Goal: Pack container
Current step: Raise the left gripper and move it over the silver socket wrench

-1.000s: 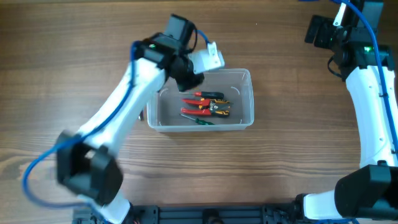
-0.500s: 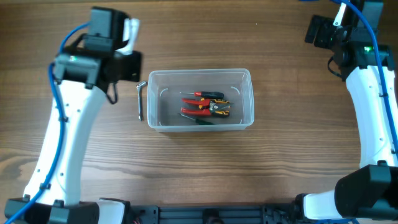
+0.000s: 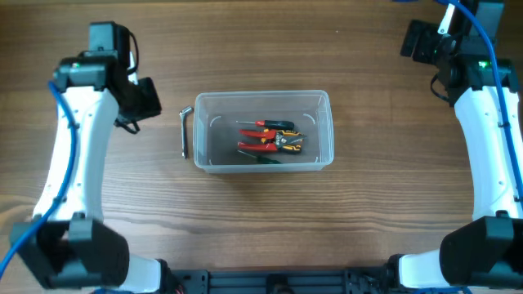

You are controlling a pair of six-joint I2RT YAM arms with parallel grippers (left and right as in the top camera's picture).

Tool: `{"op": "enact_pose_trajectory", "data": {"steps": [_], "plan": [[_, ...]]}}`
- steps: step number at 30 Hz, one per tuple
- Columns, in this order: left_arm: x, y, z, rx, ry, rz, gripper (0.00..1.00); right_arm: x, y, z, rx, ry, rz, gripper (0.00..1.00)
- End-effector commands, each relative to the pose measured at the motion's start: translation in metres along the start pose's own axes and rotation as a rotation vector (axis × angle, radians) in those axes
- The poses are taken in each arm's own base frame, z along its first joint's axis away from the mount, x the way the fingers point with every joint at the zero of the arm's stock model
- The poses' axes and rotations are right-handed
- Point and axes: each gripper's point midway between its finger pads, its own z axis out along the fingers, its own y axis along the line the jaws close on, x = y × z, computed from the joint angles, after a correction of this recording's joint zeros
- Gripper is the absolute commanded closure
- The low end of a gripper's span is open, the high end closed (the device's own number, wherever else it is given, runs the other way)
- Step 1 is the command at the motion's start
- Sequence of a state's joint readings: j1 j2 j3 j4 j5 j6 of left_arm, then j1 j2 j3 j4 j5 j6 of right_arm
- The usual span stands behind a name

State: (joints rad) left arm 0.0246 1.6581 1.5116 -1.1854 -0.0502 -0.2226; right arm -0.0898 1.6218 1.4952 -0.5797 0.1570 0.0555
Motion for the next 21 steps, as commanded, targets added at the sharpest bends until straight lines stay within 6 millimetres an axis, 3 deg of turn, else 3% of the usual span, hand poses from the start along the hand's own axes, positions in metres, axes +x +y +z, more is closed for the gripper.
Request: {"op": "enact_pose_trajectory", "data": {"steps": [1, 3, 5, 8, 11, 15, 21], "plan": [[0.023, -0.013, 0.042, 0.063, 0.117, -0.017, 0.62, -0.006, 0.002, -0.004, -0.010, -0.016, -0.001, 0.00], [0.032, -0.014, 0.060, 0.075, 0.149, 0.018, 0.63, -0.006, 0.002, -0.004, -0.010, -0.016, -0.002, 0.00], [0.038, -0.013, 0.076, 0.071, 0.171, 0.050, 0.58, -0.006, 0.001, -0.004, -0.009, -0.016, -0.001, 0.00], [0.045, -0.013, 0.098, 0.067, 0.192, 0.062, 0.60, -0.006, 0.002, -0.004, -0.010, -0.016, -0.001, 0.00], [0.047, -0.014, 0.113, 0.066, 0.215, 0.061, 0.83, -0.006, 0.002, -0.004, -0.010, -0.016, -0.001, 0.00], [0.043, -0.018, 0.122, 0.082, 0.205, 0.060, 0.84, -0.006, 0.002, -0.004, -0.010, -0.016, -0.001, 0.00], [0.026, -0.027, 0.124, 0.105, 0.131, 0.079, 0.76, -0.006, 0.001, -0.004, -0.009, -0.016, -0.001, 0.00]]}}
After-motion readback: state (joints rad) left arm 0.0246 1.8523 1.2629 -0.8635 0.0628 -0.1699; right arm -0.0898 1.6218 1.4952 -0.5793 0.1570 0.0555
